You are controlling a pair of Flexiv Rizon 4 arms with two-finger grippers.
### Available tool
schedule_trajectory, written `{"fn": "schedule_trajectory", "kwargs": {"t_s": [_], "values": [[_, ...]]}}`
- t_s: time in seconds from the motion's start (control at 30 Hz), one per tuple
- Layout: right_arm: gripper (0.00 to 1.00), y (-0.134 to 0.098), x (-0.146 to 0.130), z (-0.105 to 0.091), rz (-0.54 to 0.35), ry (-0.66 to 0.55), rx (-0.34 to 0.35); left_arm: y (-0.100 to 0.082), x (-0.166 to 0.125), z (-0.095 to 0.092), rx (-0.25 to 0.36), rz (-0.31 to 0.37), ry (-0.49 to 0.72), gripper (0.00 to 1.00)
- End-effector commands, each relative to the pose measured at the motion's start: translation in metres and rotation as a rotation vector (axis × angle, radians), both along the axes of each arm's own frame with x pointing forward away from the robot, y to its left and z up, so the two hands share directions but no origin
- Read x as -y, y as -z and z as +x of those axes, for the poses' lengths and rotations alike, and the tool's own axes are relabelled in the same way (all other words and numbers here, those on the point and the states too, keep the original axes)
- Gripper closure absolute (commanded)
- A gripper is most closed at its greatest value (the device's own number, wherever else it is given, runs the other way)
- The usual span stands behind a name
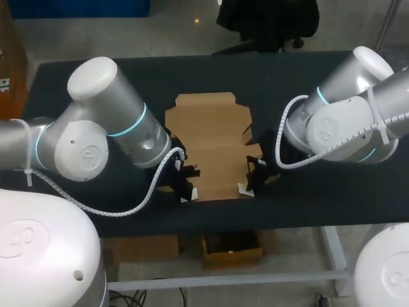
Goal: Assemble the packaging by folding the flat box into shape, placing the metal phone stand inside, and closing the box properly
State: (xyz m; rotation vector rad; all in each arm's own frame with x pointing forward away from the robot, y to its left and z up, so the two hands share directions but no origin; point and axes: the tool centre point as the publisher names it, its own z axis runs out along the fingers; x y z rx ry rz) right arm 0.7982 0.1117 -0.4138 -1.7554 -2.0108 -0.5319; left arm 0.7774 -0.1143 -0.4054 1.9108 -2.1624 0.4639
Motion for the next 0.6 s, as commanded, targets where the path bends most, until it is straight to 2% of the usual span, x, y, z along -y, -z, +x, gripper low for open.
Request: {"fn": "schedule_trajectory", "kwargs": {"t_s": [0.03,0.6], "values": [[1.00,-0.017,0.013,-0.011,0.008,0.016,0.029,-0.015,-0.004,-0.005,0.011,0.021,-0.007,1.00],[1.00,-0.039,0.044,-0.013,0.060,0.069,0.085,-0.053,-0.033,0.003,0.060,0.010,-0.011,1.00]]}}
